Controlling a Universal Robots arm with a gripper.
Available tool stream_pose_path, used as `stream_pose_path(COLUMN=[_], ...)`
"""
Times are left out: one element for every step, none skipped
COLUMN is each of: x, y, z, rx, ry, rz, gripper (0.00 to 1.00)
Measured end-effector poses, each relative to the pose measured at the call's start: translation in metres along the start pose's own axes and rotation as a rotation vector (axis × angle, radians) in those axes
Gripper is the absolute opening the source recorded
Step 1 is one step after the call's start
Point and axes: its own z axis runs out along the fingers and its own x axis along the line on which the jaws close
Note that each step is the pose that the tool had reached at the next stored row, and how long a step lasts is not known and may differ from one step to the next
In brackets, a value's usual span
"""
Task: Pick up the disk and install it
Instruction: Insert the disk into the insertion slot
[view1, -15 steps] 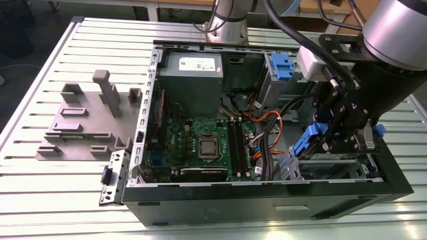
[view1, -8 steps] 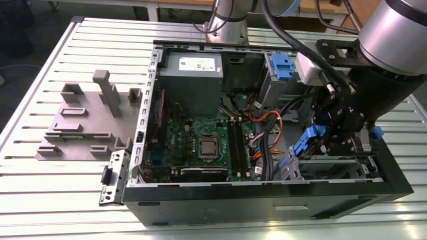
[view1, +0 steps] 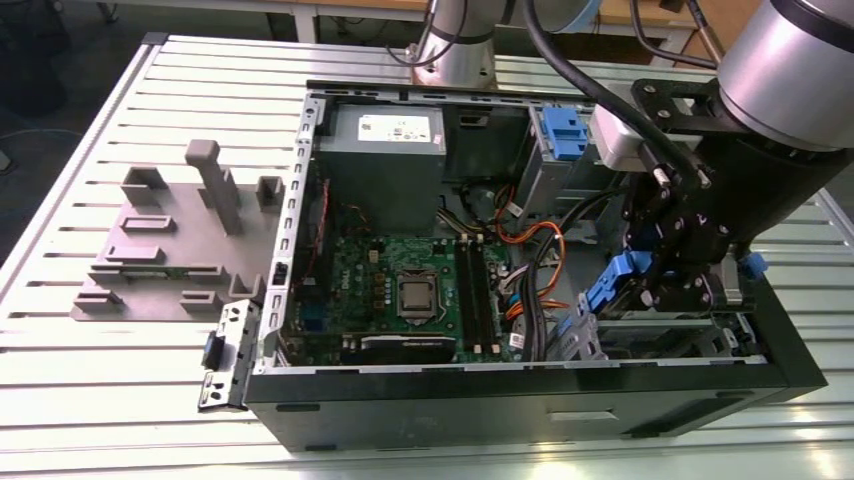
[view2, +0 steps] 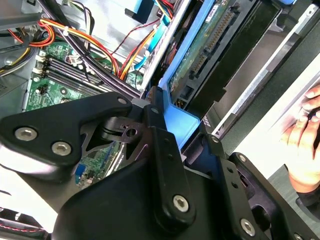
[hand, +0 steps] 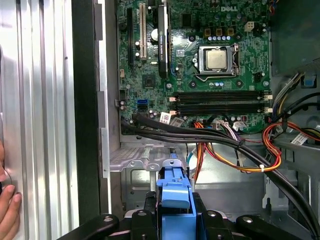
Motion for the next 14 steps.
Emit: stream_pose_path(x=[0.0, 0.0, 0.0, 0.0, 0.0, 0.0, 0.0, 0.0, 0.0, 0.0, 0.0, 0.0, 0.0, 0.0], y=[0.0, 0.0, 0.0, 0.0, 0.0, 0.0, 0.0, 0.0, 0.0, 0.0, 0.0, 0.0, 0.0, 0.0], z=[0.0, 0.0, -0.0001, -0.0001, -0.0001, -0.0001, -0.0001, -0.0001, -0.0001, -0.0001, -0.0001, 0.0, 0.0, -0.0001], rx=[0.0, 0.0, 0.0001, 0.0001, 0.0001, 0.0, 0.0, 0.0, 0.0, 0.0001, 0.0001, 0.0001, 0.0001, 0.0001], ry=[0.0001, 0.0003, 0.0007, 0.0011, 0.0011, 0.0011, 0.0012, 0.0013, 0.0015, 0.0016, 0.0017, 0.0019, 0.002, 0.0022], rz=[0.0, 0.0, 0.0, 0.0, 0.0, 0.0, 0.0, 0.0, 0.0, 0.0, 0.0, 0.0, 0.0, 0.0], gripper=[0.36, 0.36, 0.36, 0.37, 0.37, 0.43, 0.43, 0.5, 0.5, 0.5, 0.5, 0.5, 0.5, 0.5])
